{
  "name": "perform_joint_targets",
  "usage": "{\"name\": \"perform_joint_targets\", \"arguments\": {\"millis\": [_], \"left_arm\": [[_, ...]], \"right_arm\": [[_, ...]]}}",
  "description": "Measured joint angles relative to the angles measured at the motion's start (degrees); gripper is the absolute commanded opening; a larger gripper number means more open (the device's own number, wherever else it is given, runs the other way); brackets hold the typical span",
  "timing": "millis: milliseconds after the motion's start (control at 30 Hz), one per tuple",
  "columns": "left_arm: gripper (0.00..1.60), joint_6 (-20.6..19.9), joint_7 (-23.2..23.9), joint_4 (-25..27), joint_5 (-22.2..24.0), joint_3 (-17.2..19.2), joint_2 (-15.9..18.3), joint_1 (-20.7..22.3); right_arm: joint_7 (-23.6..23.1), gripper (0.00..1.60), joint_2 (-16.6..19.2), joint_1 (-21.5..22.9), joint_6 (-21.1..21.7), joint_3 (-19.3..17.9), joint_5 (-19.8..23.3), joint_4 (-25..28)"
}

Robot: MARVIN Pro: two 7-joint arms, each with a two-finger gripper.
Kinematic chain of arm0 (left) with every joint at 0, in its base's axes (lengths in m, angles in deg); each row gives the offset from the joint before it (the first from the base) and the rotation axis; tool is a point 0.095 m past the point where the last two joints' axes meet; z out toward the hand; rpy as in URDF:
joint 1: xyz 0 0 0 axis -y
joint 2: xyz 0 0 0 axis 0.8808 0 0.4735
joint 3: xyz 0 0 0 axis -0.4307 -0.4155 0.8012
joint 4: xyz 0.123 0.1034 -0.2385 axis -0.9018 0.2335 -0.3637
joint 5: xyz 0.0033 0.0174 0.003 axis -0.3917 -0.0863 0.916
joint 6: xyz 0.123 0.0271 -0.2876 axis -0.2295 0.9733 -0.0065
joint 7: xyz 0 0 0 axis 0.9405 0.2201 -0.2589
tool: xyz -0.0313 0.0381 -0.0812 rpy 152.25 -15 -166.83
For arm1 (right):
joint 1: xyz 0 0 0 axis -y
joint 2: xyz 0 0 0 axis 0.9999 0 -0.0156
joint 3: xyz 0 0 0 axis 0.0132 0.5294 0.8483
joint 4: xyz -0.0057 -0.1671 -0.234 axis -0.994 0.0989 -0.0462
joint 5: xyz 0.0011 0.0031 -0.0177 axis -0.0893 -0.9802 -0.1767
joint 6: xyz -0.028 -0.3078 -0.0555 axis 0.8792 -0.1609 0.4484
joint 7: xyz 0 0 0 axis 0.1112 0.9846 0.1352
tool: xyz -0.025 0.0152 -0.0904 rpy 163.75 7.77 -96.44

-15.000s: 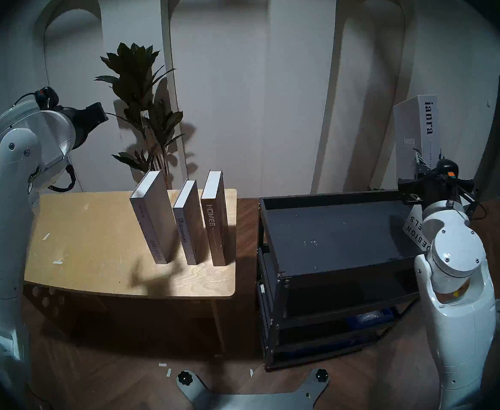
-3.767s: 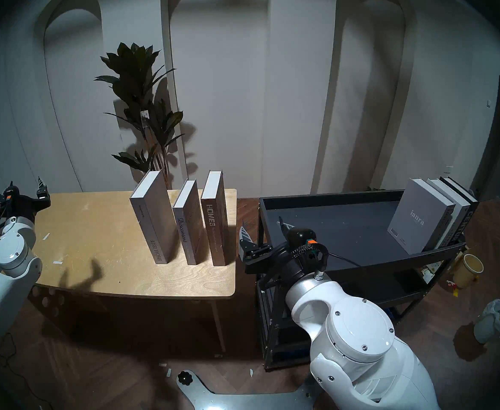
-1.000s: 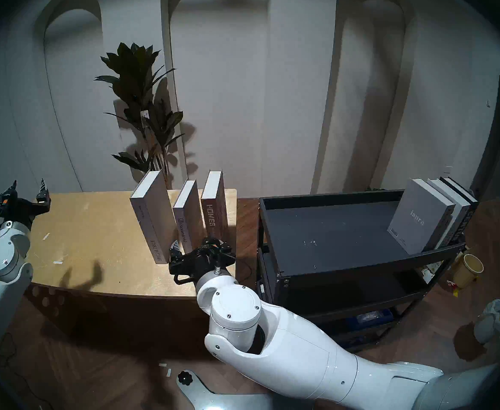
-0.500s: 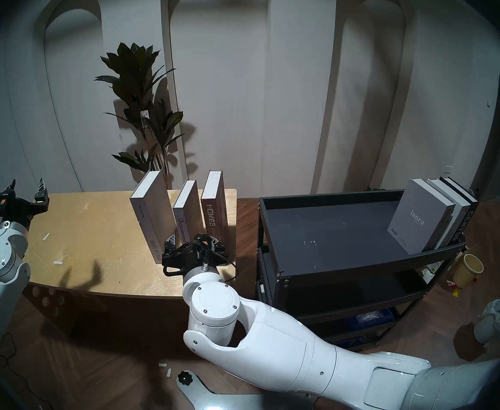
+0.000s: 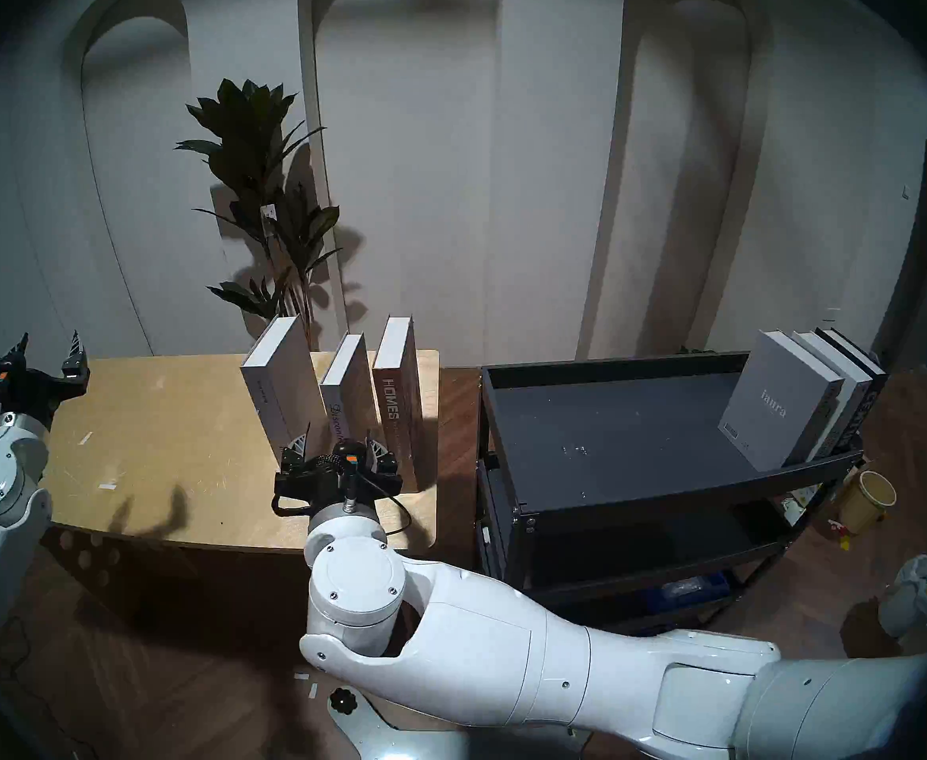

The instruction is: Move the books from the display table onto the shelf, standing them upright with spines facing out and tallest at one end

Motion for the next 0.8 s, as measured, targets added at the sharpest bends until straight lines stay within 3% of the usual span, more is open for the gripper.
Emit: {"name": "perform_joint_targets", "arguments": {"millis": [367,800], "left_arm": [[1.6,0.52,1.95,0.05,-0.08,1.45,-0.57,-1.06],[1.6,1.34,5.21,0.24,-0.11,3.94,-1.5,-2.94]], "right_arm": [[9.43,1.6,-2.27,3.58,-6.21,5.51,-0.37,-3.07],[24.03,1.6,-6.2,8.02,-14.35,12.25,-2.77,-8.97]]}}
